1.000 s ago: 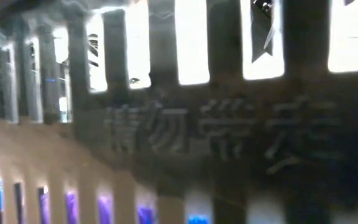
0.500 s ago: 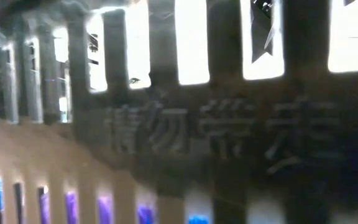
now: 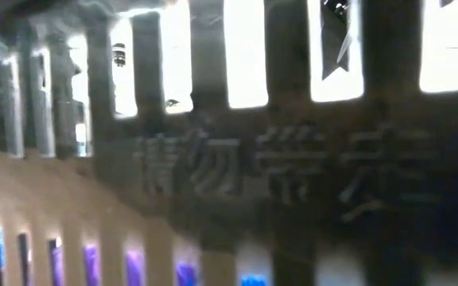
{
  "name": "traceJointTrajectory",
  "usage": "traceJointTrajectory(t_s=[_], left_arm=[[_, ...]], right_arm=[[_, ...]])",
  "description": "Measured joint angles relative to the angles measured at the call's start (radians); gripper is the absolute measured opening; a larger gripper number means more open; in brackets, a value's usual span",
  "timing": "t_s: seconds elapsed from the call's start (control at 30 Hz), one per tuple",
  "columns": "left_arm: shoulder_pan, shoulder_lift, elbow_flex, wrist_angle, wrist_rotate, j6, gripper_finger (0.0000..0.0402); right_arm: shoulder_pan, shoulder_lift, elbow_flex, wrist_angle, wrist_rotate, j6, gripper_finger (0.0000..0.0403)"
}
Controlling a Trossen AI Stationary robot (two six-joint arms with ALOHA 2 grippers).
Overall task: Pick & Place Office Desk Supplies
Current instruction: Put the yellow spring keychain into the bottom black bin
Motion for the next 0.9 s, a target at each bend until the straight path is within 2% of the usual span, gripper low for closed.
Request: traceJointTrajectory(t_s=[0.17,0.37,0.63,0.9], left_arm=[[-0.021,0.001,0.049,0.243,0.018,0.235,0.0009],[0.032,0.013,0.050,0.503,0.154,0.461,0.0008],[0.144,0.126,0.050,0.780,0.441,0.601,0.0008],[0.221,0.265,0.050,0.921,0.641,0.636,0.0008]], right_arm=[[0.000,0.000,0.000,0.000,0.000,-0.001,0.0169],[-0.002,0.000,0.000,0.001,0.000,-0.011,0.0169],[-0.003,0.000,0.000,0.005,-0.001,-0.016,0.0169],[-0.006,0.000,0.000,0.005,-0.001,-0.019,0.0169]])
